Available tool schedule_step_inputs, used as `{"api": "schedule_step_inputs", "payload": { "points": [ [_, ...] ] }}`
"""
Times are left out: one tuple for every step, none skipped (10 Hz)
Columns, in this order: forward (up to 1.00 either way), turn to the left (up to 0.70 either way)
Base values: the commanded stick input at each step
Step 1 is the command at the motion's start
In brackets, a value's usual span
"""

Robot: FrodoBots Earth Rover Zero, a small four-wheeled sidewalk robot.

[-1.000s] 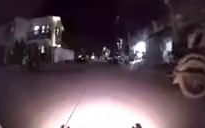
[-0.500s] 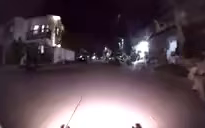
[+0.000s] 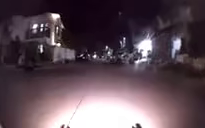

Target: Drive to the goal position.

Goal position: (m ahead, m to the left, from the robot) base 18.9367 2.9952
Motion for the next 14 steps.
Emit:
{"api": "schedule_step_inputs", "payload": {
  "points": [
    [0.85,-0.15],
    [0.85,-0.34],
    [0.85,-0.31],
    [0.85,0.0],
    [0.85,0.0],
    [0.85,0.0],
    [0.85,0.0],
    [0.85,0.0],
    [0.85,0.0],
    [0.85,0.0],
    [0.85,0.0],
    [0.85,0.0],
    [0.85,0.0],
    [0.85,0.0]
  ]
}}
